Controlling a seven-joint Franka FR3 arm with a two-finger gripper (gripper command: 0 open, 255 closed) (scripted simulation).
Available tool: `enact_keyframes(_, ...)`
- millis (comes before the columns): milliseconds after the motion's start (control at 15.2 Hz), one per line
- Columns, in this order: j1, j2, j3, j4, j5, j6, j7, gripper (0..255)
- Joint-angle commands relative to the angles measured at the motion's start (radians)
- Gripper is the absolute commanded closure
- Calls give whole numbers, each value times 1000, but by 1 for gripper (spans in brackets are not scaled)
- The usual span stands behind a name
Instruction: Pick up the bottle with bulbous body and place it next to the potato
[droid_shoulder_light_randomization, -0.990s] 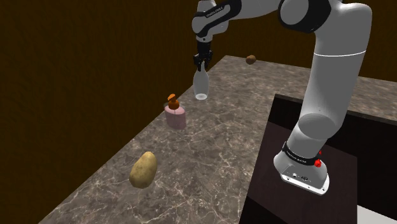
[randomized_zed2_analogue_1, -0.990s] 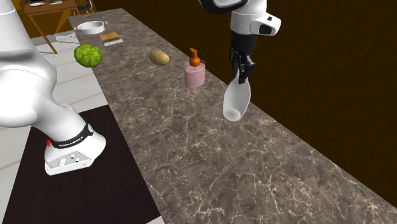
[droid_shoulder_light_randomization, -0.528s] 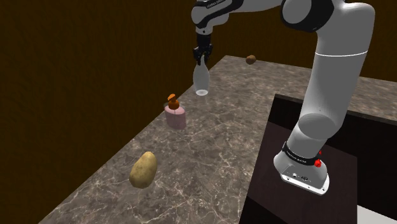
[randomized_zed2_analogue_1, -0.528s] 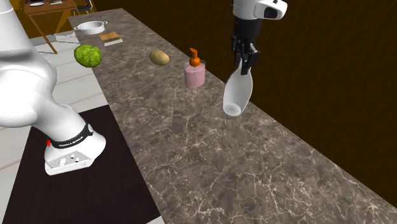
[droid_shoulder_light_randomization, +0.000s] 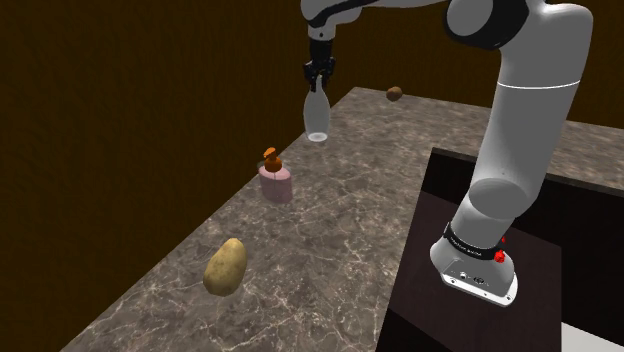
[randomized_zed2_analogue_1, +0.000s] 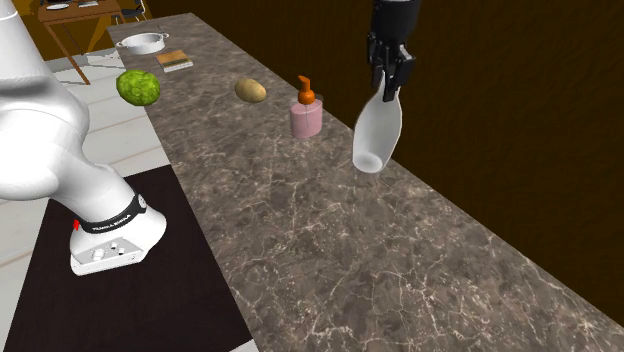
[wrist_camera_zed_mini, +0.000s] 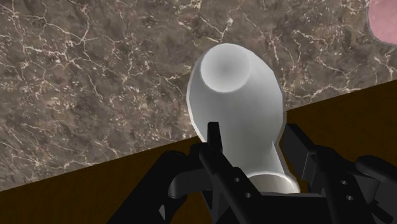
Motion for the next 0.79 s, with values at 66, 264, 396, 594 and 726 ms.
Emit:
enact_keyframes(66, 1, -3, 0, 40, -1, -43, 3, 255)
enact_keyframes(264, 0, -1, 0, 82, -1, -83, 4, 255)
enact_keyframes(396, -1, 1, 0, 112, -1, -111, 4, 255)
enact_keyframes(594, -2, 6, -1, 160, 0, -154, 4, 255)
enact_keyframes(726, -3, 11, -1, 194, 0, -183, 4, 255)
